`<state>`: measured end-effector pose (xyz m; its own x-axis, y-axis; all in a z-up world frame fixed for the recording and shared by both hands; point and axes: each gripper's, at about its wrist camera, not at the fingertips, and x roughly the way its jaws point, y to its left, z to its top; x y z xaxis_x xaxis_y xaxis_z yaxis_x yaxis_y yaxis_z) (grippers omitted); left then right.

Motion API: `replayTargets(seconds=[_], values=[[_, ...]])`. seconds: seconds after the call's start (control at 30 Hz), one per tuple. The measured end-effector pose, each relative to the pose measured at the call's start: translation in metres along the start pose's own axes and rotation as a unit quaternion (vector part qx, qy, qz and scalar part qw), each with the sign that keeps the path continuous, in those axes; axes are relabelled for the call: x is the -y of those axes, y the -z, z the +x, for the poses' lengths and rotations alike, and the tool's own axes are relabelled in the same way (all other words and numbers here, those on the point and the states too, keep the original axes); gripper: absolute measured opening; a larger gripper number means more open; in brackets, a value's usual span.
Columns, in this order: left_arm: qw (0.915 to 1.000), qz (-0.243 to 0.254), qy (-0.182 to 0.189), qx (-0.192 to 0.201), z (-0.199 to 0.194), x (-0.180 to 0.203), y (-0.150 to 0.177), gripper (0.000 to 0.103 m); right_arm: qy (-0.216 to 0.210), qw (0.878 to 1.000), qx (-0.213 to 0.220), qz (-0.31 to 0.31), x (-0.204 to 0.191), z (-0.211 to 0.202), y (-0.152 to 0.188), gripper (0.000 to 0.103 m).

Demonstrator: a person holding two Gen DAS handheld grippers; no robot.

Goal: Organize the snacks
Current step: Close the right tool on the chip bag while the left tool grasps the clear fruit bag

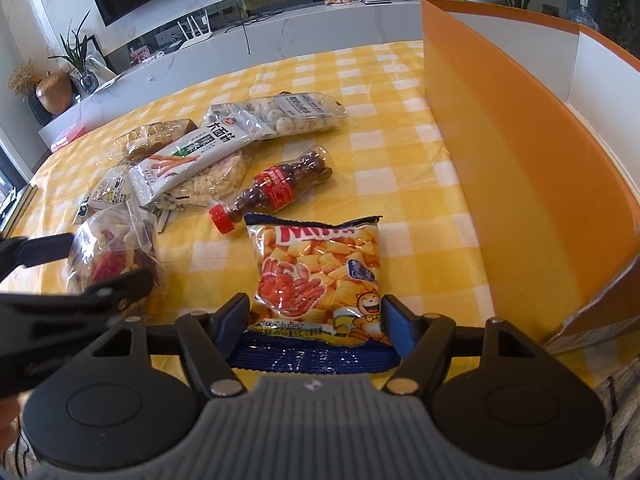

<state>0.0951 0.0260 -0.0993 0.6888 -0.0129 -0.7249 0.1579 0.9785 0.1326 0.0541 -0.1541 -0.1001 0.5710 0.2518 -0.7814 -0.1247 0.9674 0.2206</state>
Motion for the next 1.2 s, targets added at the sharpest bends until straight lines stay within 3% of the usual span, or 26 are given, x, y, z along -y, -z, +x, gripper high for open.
replayTargets(seconds=[0.23,0.47,0.7,0.97,1.03,1.13,1.2], values=[[0.9940,-0.084,0.070,0.005,-0.002,-0.030,0.006,0.080,-0.013,1.000,0.002,0.002,0.001,-0.001,0.000,0.067],[0.9890,-0.129,0.073,0.006,-0.017,-0.041,0.012,0.080,-0.027,0.999,0.015,-0.005,-0.002,-0.007,0.002,0.061],[0.9791,-0.156,0.121,0.049,-0.042,-0.050,0.007,0.079,-0.047,0.998,0.047,-0.006,-0.002,-0.023,0.003,0.061],[0.9704,-0.166,0.154,0.085,-0.067,-0.051,-0.005,0.071,-0.087,0.993,0.081,-0.012,-0.005,-0.046,0.000,0.061],[0.9717,-0.170,0.150,0.066,-0.061,-0.050,-0.006,0.071,-0.085,0.992,0.089,-0.012,-0.005,-0.050,-0.003,0.061],[0.9769,-0.178,0.112,0.038,-0.049,-0.046,-0.005,0.071,-0.080,0.993,0.091,-0.007,-0.001,-0.049,-0.003,0.061],[0.9776,-0.179,0.107,0.030,-0.044,-0.047,-0.001,0.076,-0.076,0.993,0.089,-0.005,0.002,-0.048,-0.002,0.061]])
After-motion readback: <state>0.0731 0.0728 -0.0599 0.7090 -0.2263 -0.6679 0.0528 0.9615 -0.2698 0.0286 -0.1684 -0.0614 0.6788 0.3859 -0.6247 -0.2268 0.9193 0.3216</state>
